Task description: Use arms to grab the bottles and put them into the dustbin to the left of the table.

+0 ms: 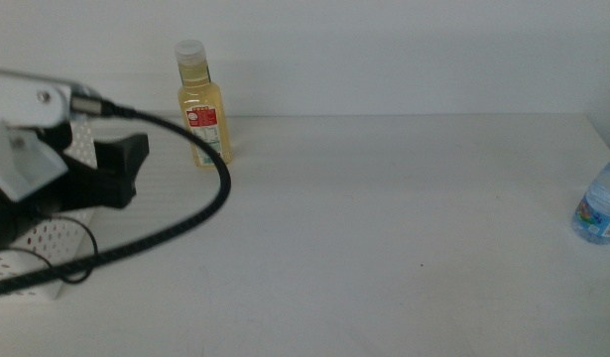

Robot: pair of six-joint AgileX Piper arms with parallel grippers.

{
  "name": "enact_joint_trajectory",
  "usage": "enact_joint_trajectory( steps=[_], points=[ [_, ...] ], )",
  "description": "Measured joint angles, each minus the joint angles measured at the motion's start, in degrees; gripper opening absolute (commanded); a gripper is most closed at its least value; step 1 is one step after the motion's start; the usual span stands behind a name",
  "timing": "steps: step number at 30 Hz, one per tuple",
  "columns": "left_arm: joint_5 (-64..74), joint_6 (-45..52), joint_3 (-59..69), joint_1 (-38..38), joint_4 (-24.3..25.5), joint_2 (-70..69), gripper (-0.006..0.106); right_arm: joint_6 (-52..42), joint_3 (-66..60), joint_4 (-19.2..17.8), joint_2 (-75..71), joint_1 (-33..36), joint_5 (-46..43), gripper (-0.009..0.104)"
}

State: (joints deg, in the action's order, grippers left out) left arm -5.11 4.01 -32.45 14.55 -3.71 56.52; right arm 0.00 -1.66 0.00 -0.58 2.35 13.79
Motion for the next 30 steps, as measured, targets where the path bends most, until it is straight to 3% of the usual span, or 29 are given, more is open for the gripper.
enact_joint_trajectory(
  steps=[17, 30],
  points=[
    [-2.48, -0.52, 2.57, 0.0, 0.0, 6.33, 0.089, 0.0, 0.0, 0.0, 0.0, 0.0, 0.0, 0.079],
    [-24.58, -1.69, 1.92, 0.0, 0.0, 22.24, 0.089, 0.0, 0.0, 0.0, 0.0, 0.0, 0.0, 0.079]
  ],
)
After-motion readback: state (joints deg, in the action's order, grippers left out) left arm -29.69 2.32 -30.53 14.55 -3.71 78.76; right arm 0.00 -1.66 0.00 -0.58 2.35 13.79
